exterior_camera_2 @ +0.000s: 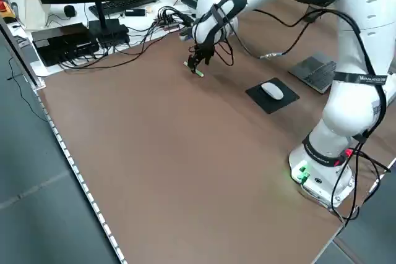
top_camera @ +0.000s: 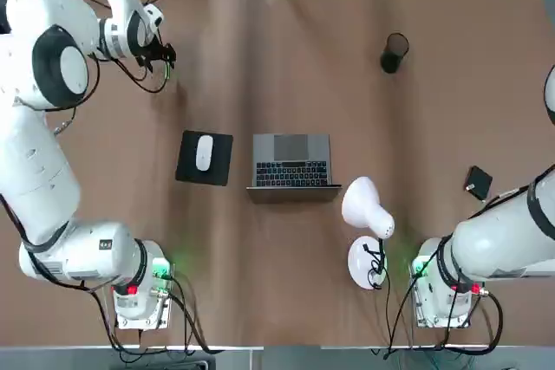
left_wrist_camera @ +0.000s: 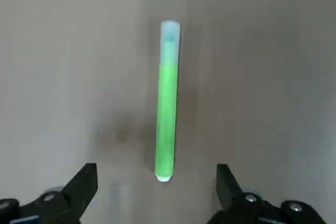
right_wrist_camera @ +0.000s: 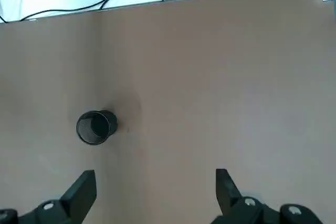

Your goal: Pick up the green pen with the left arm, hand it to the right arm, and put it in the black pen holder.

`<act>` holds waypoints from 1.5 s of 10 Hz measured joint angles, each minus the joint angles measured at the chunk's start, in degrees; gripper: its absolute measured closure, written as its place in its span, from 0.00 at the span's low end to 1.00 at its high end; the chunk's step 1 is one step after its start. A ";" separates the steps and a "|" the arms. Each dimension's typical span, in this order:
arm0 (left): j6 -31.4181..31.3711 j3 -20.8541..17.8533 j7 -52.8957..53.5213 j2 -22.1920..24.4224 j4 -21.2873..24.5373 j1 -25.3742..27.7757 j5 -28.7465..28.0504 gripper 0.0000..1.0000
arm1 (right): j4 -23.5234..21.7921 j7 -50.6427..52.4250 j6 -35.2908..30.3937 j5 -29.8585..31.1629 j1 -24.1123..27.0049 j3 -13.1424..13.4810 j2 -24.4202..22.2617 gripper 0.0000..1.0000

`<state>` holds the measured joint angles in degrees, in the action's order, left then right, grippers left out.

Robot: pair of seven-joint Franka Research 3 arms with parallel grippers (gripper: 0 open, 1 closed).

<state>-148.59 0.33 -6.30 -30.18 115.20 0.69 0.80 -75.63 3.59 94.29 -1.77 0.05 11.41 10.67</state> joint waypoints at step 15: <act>2.93 3.75 2.04 5.99 -4.75 -1.58 0.00 0.82 | 0.01 0.00 -0.03 0.00 -0.01 -0.12 0.00 0.00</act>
<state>-145.66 4.07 -4.26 -24.19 110.44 -0.89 0.80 -75.62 3.59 94.26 -1.77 0.04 11.29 10.66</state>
